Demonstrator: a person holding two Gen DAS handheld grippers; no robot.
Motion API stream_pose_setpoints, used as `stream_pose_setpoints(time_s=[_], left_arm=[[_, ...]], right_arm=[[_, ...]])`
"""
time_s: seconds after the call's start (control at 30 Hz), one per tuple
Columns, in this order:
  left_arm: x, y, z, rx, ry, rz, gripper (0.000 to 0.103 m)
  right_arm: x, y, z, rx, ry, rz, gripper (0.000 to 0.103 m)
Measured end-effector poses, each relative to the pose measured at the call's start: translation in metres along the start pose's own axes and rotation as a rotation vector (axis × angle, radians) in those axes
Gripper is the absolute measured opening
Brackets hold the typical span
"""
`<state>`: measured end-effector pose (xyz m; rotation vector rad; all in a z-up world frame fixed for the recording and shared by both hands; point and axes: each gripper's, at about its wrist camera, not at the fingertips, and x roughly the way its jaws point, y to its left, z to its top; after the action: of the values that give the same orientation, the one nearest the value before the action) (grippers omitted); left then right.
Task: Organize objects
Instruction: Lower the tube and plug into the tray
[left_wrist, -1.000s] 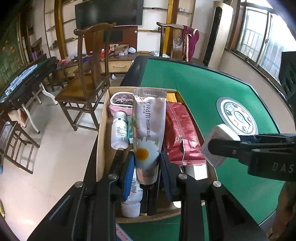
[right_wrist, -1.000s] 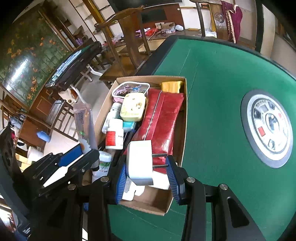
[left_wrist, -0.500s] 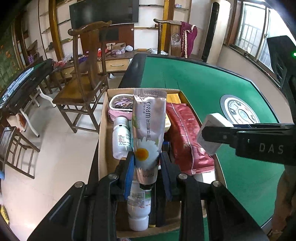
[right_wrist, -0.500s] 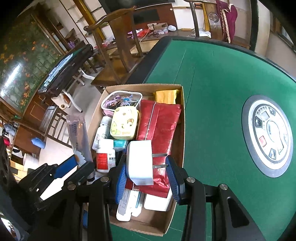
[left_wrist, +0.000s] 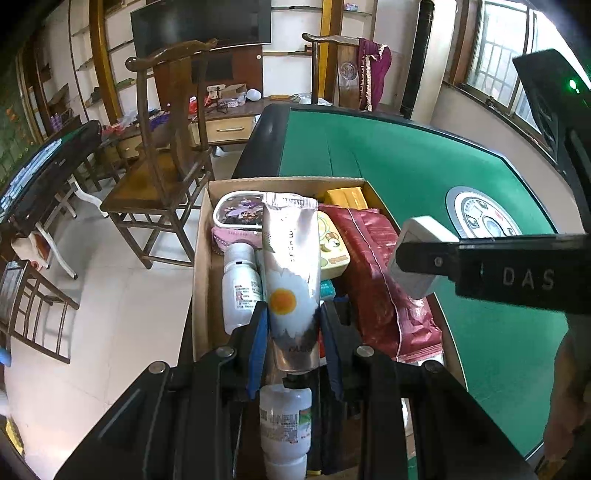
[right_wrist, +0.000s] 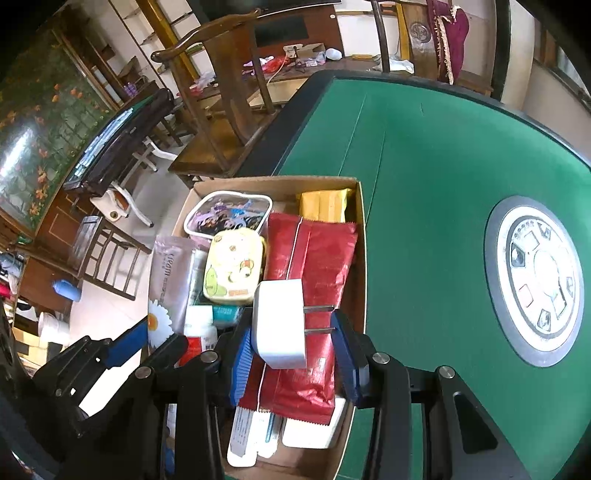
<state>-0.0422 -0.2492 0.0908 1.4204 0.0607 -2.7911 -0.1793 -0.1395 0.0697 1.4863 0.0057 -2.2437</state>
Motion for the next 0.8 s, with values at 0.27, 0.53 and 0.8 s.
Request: stream_pose_setpoints(time_s=[0.27,0.53,0.8], left_arm=[[0.009,0.010,0.006,-0.007,-0.002,-0.010,0.027],[0.022,0.010,0.021,0.005,-0.007,-0.015,0.027],[0.046,0.007,0.034,-0.004,0.007,-0.046,0.028]], right_arm=[[0.017,0.004,0.011,-0.006,0.015,-0.031,0.045],[0.031,0.002,0.029,0.007,0.005,-0.056,0.045],[0.048,0.002,0.042,0.015,-0.001,-0.086,0.044]])
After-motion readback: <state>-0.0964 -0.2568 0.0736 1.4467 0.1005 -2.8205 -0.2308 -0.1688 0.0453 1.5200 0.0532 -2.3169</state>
